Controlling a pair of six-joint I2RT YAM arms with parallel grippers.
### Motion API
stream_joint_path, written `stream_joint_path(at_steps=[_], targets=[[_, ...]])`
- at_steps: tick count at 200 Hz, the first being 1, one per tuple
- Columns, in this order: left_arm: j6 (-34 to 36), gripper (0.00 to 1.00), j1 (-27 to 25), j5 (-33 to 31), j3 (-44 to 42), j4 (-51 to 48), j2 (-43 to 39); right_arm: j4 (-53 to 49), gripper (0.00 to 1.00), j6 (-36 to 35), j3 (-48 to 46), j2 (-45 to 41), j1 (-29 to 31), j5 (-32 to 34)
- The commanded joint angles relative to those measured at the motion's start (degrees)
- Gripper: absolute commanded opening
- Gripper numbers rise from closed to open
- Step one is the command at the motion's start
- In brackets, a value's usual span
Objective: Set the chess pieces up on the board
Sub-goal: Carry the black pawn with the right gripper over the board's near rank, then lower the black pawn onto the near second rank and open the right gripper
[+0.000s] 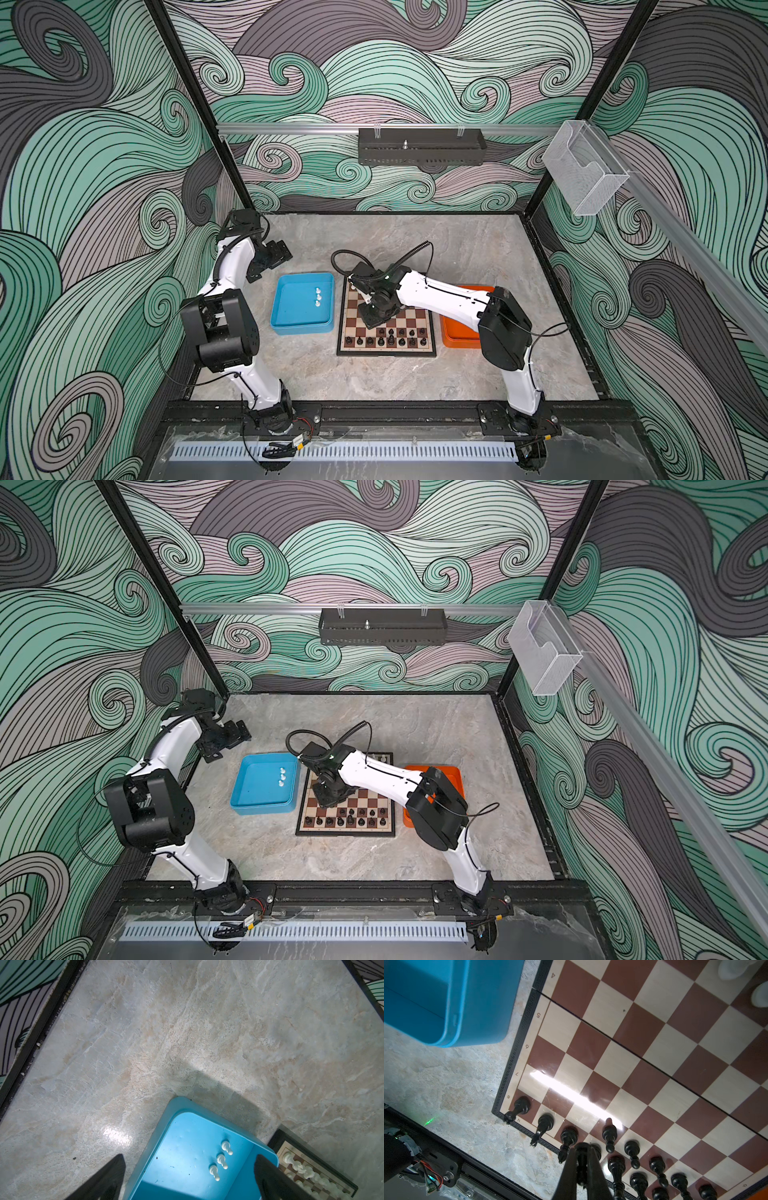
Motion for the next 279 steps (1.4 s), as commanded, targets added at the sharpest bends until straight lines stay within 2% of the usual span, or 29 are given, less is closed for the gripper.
stream_joint_path(at_steps=[1, 279], targets=[[-0.8, 0.99, 0.2, 1.6, 0.1, 0.1, -0.5, -0.9, 0.09, 0.6, 1.5, 1.7, 0.1, -0.7], [-1.0, 0.99, 0.2, 3.2, -0.1, 0.3, 0.5, -1.3, 0.12, 1.5, 3.2, 7.2, 0.2, -2.7]])
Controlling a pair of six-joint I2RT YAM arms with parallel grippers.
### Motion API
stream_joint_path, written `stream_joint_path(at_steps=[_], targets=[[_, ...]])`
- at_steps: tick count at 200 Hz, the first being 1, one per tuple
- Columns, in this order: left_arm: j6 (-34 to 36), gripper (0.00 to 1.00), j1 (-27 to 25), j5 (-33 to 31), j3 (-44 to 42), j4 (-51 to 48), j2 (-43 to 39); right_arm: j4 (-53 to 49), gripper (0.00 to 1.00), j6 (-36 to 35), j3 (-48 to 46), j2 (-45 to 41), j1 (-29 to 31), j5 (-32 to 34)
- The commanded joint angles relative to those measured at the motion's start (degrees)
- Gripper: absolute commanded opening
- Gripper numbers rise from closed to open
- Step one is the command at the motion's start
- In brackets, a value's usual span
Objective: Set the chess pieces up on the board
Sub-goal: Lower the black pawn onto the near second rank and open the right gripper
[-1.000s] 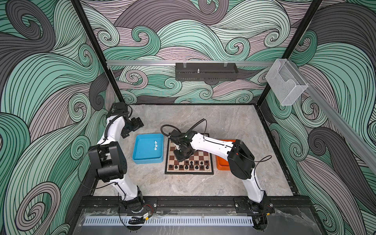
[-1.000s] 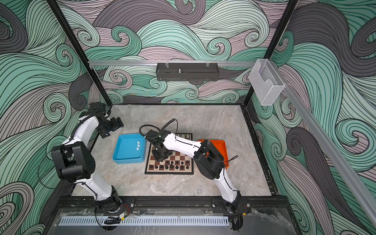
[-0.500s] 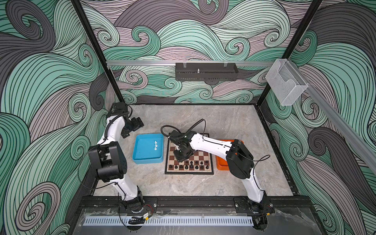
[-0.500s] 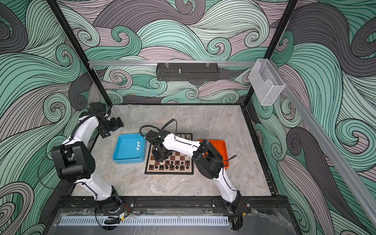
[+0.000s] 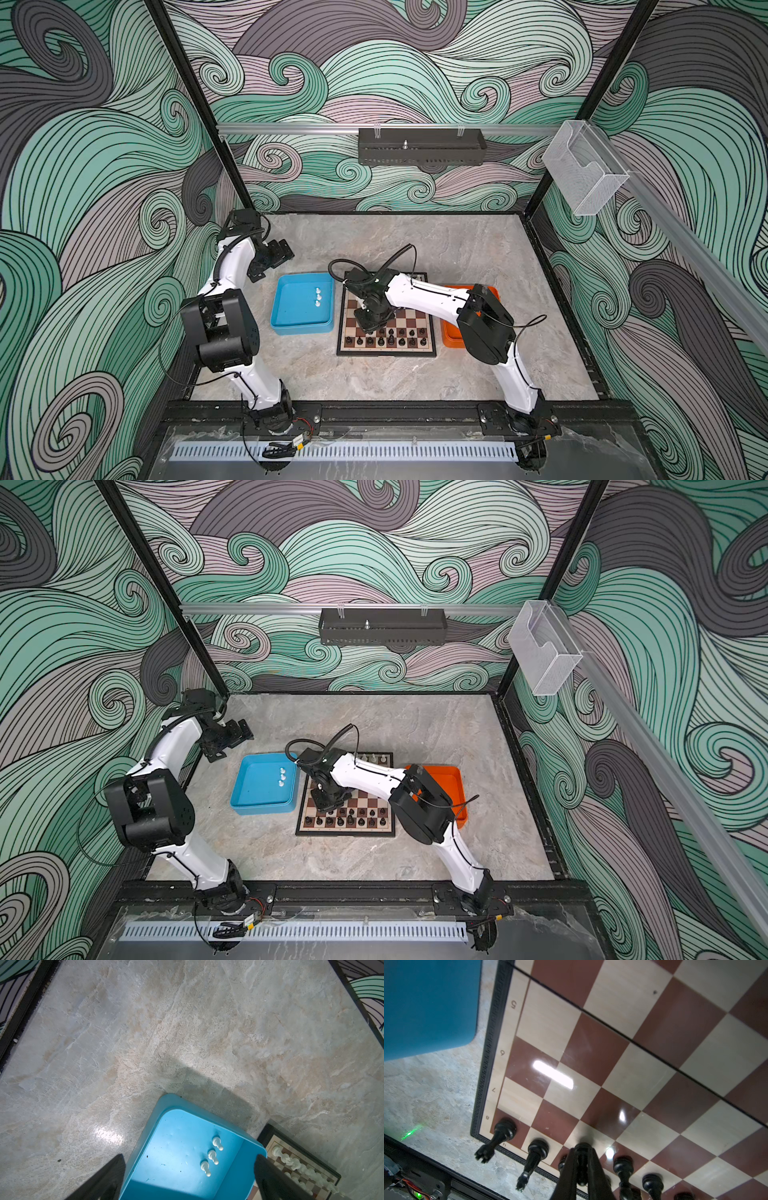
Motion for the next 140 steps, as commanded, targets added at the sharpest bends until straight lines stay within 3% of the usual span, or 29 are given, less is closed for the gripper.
stream_joint_path(at_steps=[1, 76, 140], targets=[[-0.5, 0.99, 0.2, 0.7, 0.0, 0.1, 0.5, -1.1, 0.12, 0.4, 0.8, 1.0, 0.3, -0.2], [-0.5, 0.99, 0.2, 0.8, -0.1, 0.1, 0.7, -1.7, 0.14, 1.1, 0.6, 1.3, 0.0, 0.3], [-0.5, 0.98, 0.2, 0.8, -0.1, 0.1, 0.7, -1.6, 0.24, 1.1, 0.5, 1.1, 0.1, 0.3]])
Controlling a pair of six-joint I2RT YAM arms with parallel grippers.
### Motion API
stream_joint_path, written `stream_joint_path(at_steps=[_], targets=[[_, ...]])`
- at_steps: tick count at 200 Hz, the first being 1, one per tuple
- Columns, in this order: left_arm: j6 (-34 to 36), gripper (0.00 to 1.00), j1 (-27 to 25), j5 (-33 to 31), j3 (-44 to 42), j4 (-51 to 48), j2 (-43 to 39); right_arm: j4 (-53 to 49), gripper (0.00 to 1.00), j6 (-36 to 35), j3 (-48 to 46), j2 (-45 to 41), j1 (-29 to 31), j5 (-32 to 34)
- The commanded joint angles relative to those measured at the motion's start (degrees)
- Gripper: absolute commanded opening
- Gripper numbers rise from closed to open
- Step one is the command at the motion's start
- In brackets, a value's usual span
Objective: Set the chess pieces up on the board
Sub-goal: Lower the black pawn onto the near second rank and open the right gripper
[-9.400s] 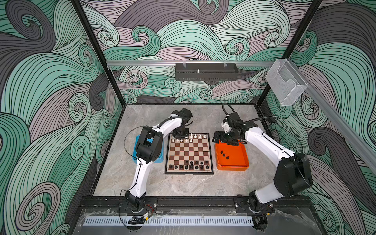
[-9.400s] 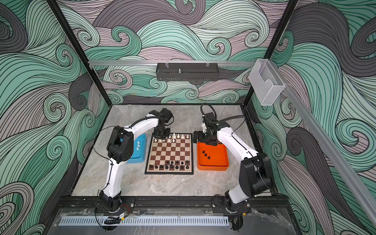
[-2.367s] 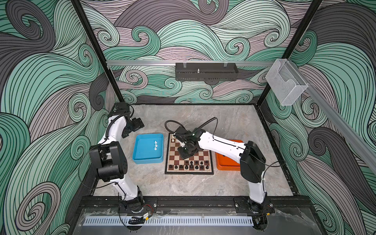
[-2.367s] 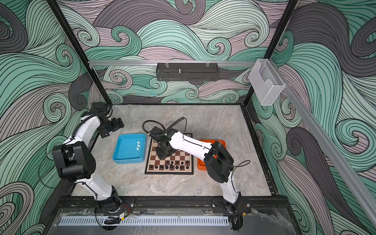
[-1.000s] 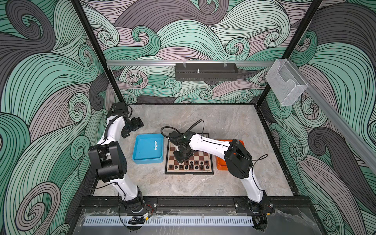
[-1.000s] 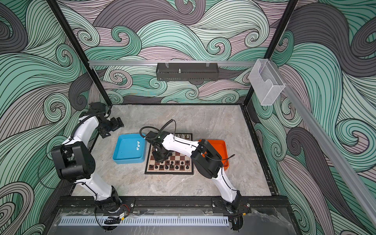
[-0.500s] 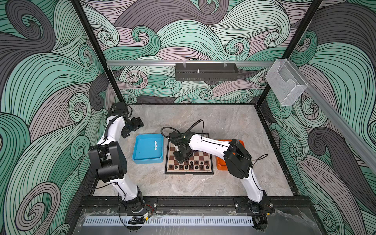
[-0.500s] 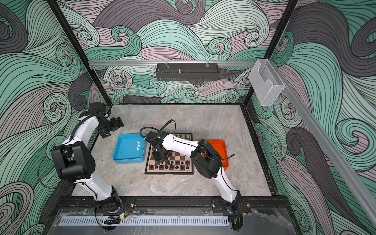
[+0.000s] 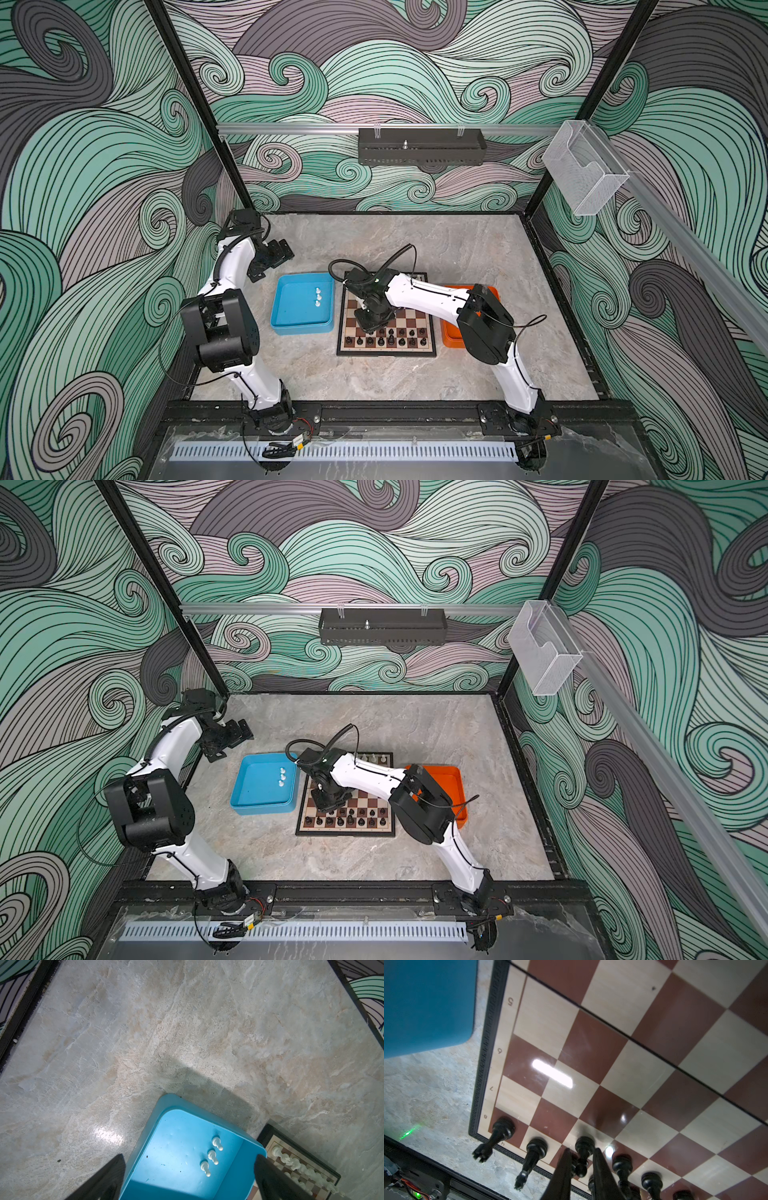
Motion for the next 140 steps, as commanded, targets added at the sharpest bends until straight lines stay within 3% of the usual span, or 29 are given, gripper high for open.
stream_joint_path(at_steps=[1, 90, 140], targets=[[-0.5, 0.98, 0.2, 0.8, -0.1, 0.0, 0.7, -1.2, 0.24, 0.4, 0.5, 1.1, 0.1, 0.2], [-0.6, 0.99, 0.2, 0.8, -0.1, 0.1, 0.7, -3.5, 0.31, 0.0, 4.6, -5.1, -1.7, 1.8], [-0.1, 0.98, -0.2, 1.4, -2.4, 2.6, -1.6, -4.1, 0.39, 0.8, 2.7, -11.1, -8.0, -1.3]])
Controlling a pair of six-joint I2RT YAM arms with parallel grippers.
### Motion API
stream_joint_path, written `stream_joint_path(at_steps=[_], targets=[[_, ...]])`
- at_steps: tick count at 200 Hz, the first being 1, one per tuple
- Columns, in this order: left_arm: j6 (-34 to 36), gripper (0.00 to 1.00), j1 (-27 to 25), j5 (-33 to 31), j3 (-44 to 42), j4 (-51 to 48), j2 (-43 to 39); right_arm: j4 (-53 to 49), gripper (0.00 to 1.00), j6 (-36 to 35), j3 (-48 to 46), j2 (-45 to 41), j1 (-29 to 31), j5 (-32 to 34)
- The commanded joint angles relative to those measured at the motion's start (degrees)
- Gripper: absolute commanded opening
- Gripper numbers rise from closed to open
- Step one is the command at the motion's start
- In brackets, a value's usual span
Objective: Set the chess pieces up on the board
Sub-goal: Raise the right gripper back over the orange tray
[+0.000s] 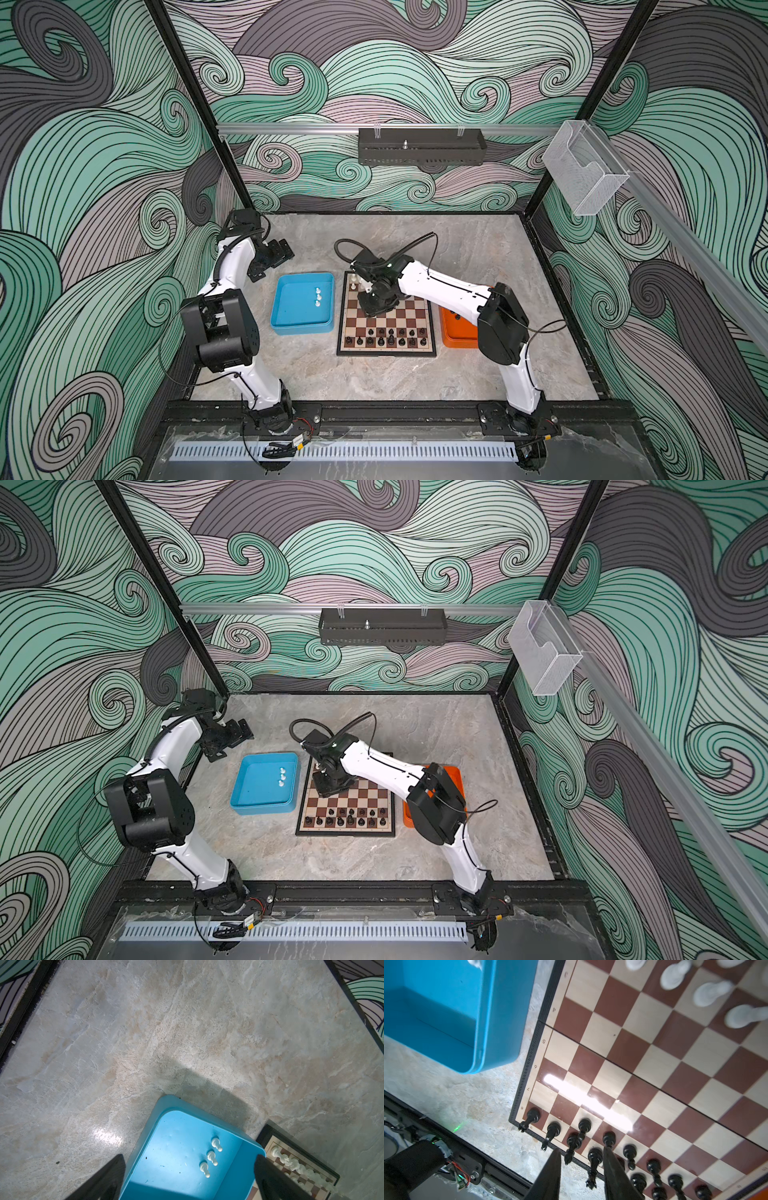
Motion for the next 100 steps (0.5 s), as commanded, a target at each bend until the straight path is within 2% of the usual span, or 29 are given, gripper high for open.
stream_joint_path(at_steps=[1, 19, 25, 48, 65, 77, 100], targets=[[-0.1, 0.98, -0.3, 1.2, -1.7, 1.6, -1.7, -1.8, 0.4, 0.6, -0.8, -4.5, -3.6, -0.3], [-0.2, 0.99, -1.9, 3.0, -2.6, 2.8, -2.2, -1.7, 0.46, -0.2, -3.4, -7.7, -6.6, 0.9], [-0.2, 0.99, -2.9, 3.2, -3.0, 3.3, -2.5, -1.7, 0.52, -0.4, -4.8, -9.0, -7.8, 1.3], [0.6, 0.99, -9.1, 3.1, -3.7, 4.8, -3.3, -1.8, 0.65, -1.2, -9.5, -13.4, -12.5, 3.2], [2.0, 0.99, -14.6, 2.2, -3.6, 5.0, -3.2, -1.7, 0.79, -1.4, -13.0, -16.4, -15.8, 4.2], [2.9, 0.98, -18.0, 1.2, -3.3, 4.8, -3.1, -1.8, 0.93, -1.6, -15.4, -18.4, -18.2, 5.0], [4.6, 0.98, -22.4, 0.9, -3.5, 5.5, -3.4, -1.8, 0.96, -2.4, -20.0, -21.5, -23.4, 5.0]])
